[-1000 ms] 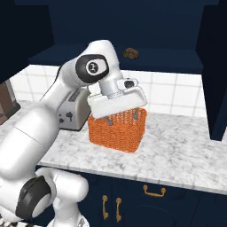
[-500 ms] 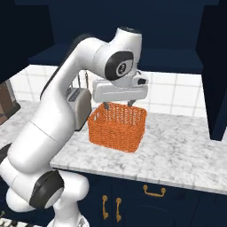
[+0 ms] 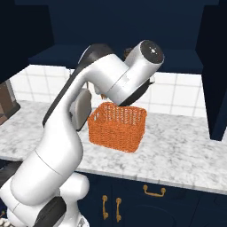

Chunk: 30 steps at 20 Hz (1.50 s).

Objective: Open the cabinet, pick up the bread from the cabinet and place it in the basket. Then move the basket to the dining counter.

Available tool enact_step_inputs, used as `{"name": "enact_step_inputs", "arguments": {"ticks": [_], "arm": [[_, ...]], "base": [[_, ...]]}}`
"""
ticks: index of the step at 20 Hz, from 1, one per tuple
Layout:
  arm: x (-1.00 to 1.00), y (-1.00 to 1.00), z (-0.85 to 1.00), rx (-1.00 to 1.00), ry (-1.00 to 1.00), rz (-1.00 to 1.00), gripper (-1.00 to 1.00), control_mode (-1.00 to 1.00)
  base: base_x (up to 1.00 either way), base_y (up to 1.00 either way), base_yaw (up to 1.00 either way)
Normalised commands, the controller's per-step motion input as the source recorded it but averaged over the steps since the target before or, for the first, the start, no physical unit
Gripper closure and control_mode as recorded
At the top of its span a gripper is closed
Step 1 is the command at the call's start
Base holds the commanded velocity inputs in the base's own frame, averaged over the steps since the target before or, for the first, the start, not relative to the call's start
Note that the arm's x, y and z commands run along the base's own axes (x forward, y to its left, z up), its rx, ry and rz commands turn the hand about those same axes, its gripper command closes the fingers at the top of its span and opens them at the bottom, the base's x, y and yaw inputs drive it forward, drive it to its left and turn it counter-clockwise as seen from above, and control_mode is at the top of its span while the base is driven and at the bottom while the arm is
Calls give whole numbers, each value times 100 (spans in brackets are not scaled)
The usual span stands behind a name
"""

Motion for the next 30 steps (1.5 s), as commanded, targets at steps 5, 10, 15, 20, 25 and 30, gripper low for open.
{"name": "enact_step_inputs", "arguments": {"ticks": [5,10,15,20,25,30], "arm": [[68,28,11,32,-3,-33,-100,-100],[57,3,52,12,0,-34,-100,-100],[54,0,25,-10,-10,-9,-100,-100],[61,-1,24,-12,0,3,-100,-100],[72,-5,4,-12,1,0,-100,-100],[79,-22,1,-14,8,0,-100,-100]], "base": [[0,0,0],[0,0,0],[0,0,0],[0,0,0],[0,0,0],[0,0,0]]}}
